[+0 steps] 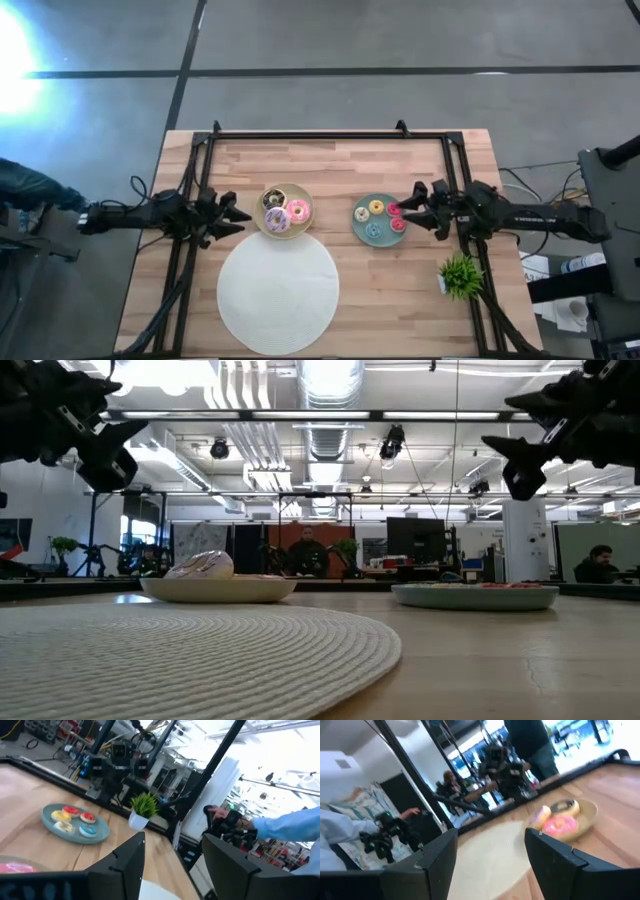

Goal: Pick & Place donuts
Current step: Return to Home Position

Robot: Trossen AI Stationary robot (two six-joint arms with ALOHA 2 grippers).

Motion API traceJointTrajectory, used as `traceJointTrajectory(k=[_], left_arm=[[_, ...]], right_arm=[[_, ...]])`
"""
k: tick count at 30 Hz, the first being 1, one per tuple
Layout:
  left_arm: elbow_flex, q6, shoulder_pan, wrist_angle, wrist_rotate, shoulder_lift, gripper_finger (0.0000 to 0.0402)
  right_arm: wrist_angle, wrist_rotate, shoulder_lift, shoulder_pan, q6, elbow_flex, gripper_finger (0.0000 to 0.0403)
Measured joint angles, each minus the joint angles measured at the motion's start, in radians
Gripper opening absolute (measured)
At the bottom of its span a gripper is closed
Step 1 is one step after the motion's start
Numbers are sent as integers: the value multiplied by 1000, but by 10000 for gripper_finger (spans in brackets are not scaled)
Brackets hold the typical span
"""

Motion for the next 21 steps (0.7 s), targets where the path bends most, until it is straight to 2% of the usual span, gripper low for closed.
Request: traceJointTrajectory(k=[14, 21], left_arm=[[-1, 0, 0, -37, 0, 0, 172], [-1, 0, 0, -37, 0, 0, 172]], right_arm=[[-16, 1, -345, 0, 0, 0, 224], [-10, 1, -395, 3, 0, 0, 224]])
